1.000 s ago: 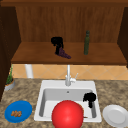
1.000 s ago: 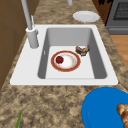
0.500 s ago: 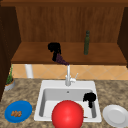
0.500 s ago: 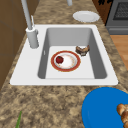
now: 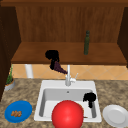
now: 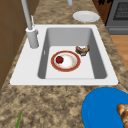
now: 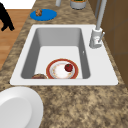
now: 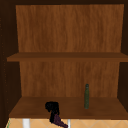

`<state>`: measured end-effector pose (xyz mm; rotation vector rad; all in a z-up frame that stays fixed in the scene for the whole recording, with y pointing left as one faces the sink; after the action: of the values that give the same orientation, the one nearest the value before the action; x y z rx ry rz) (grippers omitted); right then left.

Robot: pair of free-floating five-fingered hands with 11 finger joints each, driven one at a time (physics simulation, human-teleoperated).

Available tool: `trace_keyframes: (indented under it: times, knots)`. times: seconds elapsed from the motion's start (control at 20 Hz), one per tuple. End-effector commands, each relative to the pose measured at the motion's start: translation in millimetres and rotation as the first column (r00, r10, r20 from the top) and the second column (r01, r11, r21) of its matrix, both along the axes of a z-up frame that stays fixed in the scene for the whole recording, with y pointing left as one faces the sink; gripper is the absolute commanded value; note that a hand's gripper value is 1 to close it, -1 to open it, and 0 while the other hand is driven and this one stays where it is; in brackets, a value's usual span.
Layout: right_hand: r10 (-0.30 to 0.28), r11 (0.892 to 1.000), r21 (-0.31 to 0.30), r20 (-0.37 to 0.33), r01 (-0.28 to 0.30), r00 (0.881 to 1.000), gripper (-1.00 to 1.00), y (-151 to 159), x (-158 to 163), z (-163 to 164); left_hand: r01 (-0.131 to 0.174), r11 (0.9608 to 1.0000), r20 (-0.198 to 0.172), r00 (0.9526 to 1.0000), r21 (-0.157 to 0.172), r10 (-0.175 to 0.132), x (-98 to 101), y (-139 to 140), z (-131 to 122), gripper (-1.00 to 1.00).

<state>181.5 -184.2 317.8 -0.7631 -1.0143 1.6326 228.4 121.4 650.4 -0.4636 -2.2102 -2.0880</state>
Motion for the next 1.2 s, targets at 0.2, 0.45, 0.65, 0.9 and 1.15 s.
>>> trace_keyframes:
  times: [0.2,0.45,0.65,0.9,1.15]
  knots:
    - [0.000,1.000,0.000,0.000,0.000,1.000,0.00,0.0,0.0,0.0,0.055,0.9981,-0.002,0.9985,0.028,-0.055,-44.0,5.8,-21.4,1.00]
    - [0.000,1.000,0.000,0.000,0.000,1.000,0.00,0.0,0.0,0.0,0.062,0.9981,-0.005,0.9981,0.007,-0.062,-63.2,7.2,-44.0,1.00]
    - [0.000,1.000,0.000,0.000,0.000,1.000,0.00,0.0,0.0,0.0,0.044,0.9990,-0.004,0.9990,0.005,-0.044,-76.9,11.7,-76.3,1.00]
    - [0.000,1.000,0.000,0.000,0.000,1.000,0.00,0.0,0.0,0.0,0.026,0.9996,-0.005,0.9996,0.004,-0.026,-70.5,39.1,-115.8,1.00]
    - [0.000,1.000,0.000,0.000,0.000,1.000,0.00,0.0,0.0,0.0,0.010,0.9999,-0.008,0.9999,0.009,-0.010,-55.2,70.6,-153.0,1.00]
